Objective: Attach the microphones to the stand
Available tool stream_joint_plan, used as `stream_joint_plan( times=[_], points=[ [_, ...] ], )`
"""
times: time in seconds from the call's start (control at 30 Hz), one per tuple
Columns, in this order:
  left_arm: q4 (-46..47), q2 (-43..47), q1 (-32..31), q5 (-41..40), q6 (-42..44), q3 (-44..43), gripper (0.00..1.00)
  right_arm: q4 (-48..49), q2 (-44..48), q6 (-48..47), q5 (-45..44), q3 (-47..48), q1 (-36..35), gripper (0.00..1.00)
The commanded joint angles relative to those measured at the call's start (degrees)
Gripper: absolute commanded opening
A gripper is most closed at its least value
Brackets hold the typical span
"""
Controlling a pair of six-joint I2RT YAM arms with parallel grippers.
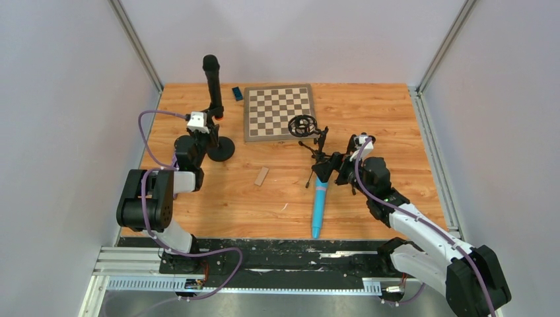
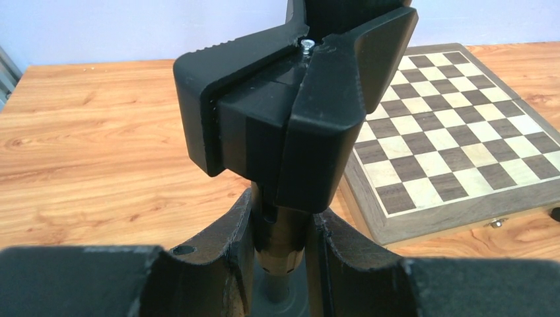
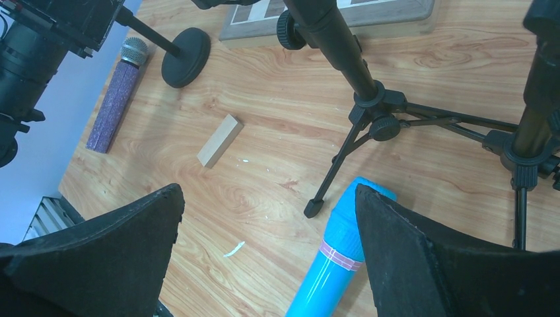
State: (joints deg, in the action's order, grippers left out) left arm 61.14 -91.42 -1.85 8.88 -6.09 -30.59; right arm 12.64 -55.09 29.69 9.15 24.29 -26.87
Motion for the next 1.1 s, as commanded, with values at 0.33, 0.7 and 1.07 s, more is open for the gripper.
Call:
stream_joint_plan(
  times=[0.33,0.7,1.07],
  points=[
    [9.10,2.39,0.44,3.14,2.31,-1.24,0.67,0.01,0.16,-0.80,0.88,0.06,0.39,1.00],
    [11.05,7.11,0.44,1.81,2.14,2.23,1.00,-0.25,0.07,-1.02,1.36,0.59,0.56,1.00],
    [12.07,17.17,0.44,-1.17,-1.10,10.86,1.00,-0.04,0.16,-0.78,2.31,0.60,0.68,1.00]
  ],
)
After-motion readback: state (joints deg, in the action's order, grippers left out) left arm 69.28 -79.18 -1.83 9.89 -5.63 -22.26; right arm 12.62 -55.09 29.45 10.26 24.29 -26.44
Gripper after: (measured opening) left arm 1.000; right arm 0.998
